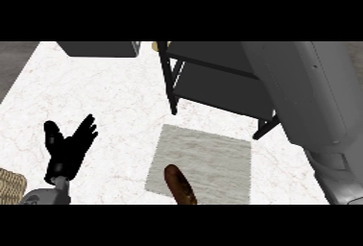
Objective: Pick the cupcake from the placemat and place it in the tiered shelf
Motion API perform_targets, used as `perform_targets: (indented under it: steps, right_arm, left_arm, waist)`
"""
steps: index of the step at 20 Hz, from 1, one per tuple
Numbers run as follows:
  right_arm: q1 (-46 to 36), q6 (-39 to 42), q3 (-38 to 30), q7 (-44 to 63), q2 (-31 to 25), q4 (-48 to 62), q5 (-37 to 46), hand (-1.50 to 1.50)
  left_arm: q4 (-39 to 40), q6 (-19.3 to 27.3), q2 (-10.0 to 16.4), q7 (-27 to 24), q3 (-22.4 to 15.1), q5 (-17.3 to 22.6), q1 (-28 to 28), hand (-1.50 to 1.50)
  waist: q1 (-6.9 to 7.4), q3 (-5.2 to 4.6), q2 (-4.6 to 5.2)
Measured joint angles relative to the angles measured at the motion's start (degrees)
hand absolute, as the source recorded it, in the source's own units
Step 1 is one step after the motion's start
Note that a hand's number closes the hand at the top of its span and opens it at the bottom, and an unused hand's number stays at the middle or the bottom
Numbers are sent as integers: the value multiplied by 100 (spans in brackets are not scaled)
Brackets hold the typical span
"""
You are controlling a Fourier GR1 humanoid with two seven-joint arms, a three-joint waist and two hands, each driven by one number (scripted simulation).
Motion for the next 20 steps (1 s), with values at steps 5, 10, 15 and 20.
perform_targets:
  steps: [5, 10, 15, 20]
  right_arm:
    - [-60, -260, -182, -396, -102, 459, 99, 150]
    - [108, -409, -235, -714, -66, 473, 87, 150]
    - [95, -348, -302, -799, -48, 443, 72, 150]
    - [40, -364, -419, -736, -85, 459, 103, -150]
  left_arm:
    - [93, -39, -12, -38, 92, -40, -51, 0]
    - [-114, -78, 15, 67, 133, -66, 86, 0]
    - [-80, -101, -58, 49, 151, -126, 77, 0]
    - [-138, -150, -23, 146, 220, -115, 30, 0]
  waist:
    - [5, 0, 5]
    - [6, 0, -3]
    - [-10, 0, -6]
    - [-12, 1, -3]
